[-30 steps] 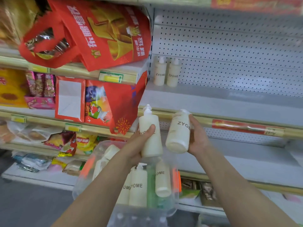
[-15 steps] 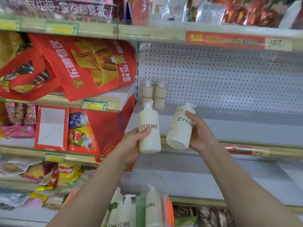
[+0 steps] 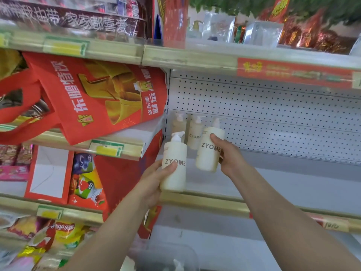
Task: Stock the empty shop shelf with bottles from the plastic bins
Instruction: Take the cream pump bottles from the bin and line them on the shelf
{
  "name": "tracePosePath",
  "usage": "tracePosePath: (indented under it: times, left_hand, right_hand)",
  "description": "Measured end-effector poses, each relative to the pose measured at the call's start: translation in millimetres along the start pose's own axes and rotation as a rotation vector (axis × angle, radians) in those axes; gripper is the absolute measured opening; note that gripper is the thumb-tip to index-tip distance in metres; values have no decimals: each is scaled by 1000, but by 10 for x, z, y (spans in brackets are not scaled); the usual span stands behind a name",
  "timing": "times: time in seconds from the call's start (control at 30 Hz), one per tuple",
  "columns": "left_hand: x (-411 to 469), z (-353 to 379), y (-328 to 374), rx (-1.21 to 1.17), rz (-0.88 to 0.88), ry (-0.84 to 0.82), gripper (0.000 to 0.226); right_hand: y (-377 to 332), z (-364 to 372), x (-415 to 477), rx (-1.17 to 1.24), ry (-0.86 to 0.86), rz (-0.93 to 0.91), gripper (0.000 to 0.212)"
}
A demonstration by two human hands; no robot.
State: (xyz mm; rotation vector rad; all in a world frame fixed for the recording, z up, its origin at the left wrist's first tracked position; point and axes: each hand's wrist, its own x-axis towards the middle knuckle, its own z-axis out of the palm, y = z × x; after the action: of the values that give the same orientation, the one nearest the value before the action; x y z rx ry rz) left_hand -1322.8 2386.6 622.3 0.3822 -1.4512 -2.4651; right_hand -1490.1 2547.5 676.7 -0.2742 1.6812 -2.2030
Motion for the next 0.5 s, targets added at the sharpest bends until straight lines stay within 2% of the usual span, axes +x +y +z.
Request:
tracePosePath:
  times: [0.13, 0.3, 0.5]
  left_hand:
    - [182, -54, -11, 11, 33, 48, 61]
    - [346, -124, -46, 12, 47, 69, 68]
    - [459, -192, -89, 35, 36, 85, 61]
  right_hand:
    - [131, 100, 424, -75, -40, -24, 27]
    - [354, 210, 874, -139, -71, -38, 37]
    - [475, 255, 1213, -139, -75, -31, 37]
